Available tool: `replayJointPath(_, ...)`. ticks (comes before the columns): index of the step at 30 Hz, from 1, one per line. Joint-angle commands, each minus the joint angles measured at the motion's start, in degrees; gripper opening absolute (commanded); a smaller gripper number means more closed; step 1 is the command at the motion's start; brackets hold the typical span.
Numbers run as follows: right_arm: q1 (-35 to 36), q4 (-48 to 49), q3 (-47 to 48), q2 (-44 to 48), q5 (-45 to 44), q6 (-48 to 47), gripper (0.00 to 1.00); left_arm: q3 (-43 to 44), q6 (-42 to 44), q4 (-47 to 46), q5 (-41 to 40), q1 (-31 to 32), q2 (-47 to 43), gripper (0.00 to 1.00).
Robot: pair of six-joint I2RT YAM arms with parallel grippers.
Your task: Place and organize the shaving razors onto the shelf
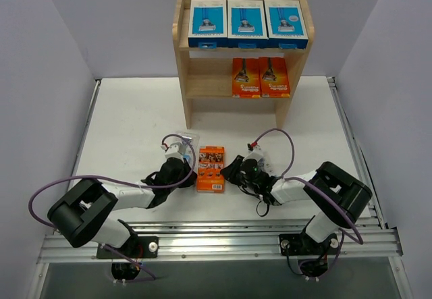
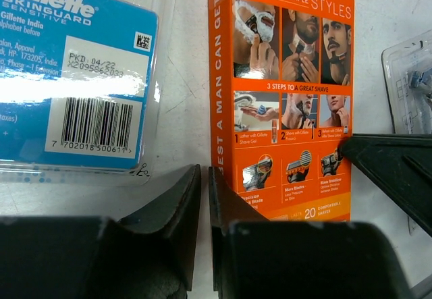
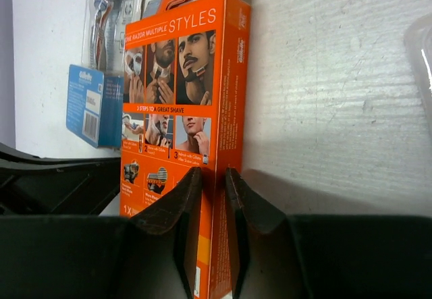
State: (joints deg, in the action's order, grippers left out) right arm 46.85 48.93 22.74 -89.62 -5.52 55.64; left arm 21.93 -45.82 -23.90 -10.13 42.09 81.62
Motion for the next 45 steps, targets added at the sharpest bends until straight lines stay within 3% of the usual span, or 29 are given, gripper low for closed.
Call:
replayJointPath(1, -0.36, -0.76, -1.73, -3.62, -0.19, 0.35, 0.13, 2.24, 0.03, -3.08, 2.48, 1.68, 1.26, 0.19)
replayJointPath(14, -0.27, 3.28, -5.08, -5.47, -0.11, 2.63, 0.08, 3.20, 0.30, -5.10, 4.07, 4.75, -8.85, 0.10)
replayJointPath(25, -0.18, 1.52, -5.16, -2.84, 1.47, 2.11, 0.14, 5.92, -0.41, -11.34, 4.07, 9.24, -2.70, 0.09)
replayJointPath(34, 0.52, -0.76, -4.64, -1.69, 2.70, 1.05, 0.16, 10.50, 2.32, -10.11, 1.96, 11.09, -4.28, 0.09)
replayJointPath(45, 5.53, -0.15, -2.79, -3.98, 3.41, 1.58, 0.16, 13.40, 2.84, -12.31, 2.48, 11.97, -1.47, 0.08)
